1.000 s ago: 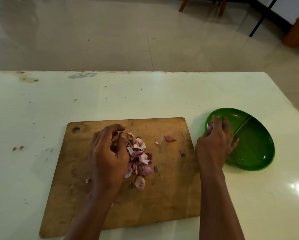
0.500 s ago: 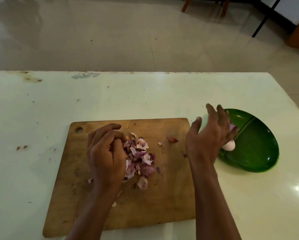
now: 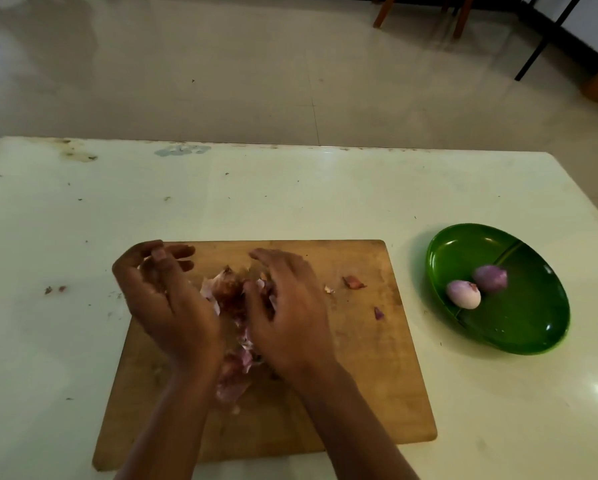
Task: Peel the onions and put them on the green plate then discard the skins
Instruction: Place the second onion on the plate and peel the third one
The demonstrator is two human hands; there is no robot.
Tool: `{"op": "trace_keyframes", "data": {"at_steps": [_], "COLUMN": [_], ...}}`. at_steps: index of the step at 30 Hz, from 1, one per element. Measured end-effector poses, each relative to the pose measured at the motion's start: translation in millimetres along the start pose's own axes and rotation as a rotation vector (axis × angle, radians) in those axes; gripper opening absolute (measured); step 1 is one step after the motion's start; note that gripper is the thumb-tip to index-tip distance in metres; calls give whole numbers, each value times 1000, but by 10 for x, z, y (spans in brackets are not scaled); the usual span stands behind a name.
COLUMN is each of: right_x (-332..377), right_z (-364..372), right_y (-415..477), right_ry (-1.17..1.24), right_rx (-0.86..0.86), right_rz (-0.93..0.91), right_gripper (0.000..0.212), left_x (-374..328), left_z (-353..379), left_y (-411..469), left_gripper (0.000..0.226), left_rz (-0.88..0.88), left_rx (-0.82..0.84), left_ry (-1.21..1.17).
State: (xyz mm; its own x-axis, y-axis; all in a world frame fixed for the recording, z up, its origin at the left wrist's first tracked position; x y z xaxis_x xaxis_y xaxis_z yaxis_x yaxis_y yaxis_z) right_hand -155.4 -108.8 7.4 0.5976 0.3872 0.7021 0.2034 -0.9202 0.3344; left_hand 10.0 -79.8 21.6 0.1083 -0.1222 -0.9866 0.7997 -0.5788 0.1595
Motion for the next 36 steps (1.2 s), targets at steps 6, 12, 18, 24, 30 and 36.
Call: {"op": "trace_keyframes", "data": {"at_steps": [6, 12, 18, 24, 30, 36], "right_x": [153, 132, 40, -243, -324, -349], "right_z": [416, 292, -11, -168, -35, -42], "right_y": [-12, -1, -39, -333, -346, -209], "right_ry": [-237, -108, 307, 749, 1198, 1189], "right_rx": [140, 58, -136, -312, -281, -234], "right_rz": [-70, 7, 208, 455, 553, 475], "right_gripper": [57, 37, 49, 39, 46, 50], "left_x": [44, -4, -99, -74, 11, -9], "left_z": [-84, -10, 169, 474, 671, 652], "left_y": [50, 27, -43, -242, -350, -277], "left_gripper": [10, 9, 20, 22, 14, 16], "left_rz": [-13, 11, 53, -22, -141, -160], "left_rx": [-75, -13, 172, 492, 715, 720], "left_ry": [-57, -33, -18, 30, 49, 7]}}
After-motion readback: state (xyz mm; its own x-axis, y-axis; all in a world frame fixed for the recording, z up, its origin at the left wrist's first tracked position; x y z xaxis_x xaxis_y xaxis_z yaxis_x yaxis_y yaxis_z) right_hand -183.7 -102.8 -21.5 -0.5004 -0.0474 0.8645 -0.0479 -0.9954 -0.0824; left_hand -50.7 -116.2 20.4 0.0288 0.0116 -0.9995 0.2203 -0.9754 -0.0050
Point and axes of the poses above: each hand's wrist, its own y-axis towards the middle knuckle, its own z-axis out of the palm, x = y × z, the point moved 10 cm from there along y, towards the middle knuckle, and after that the axes turned 10 degrees about -z, right-handed, at the moved point
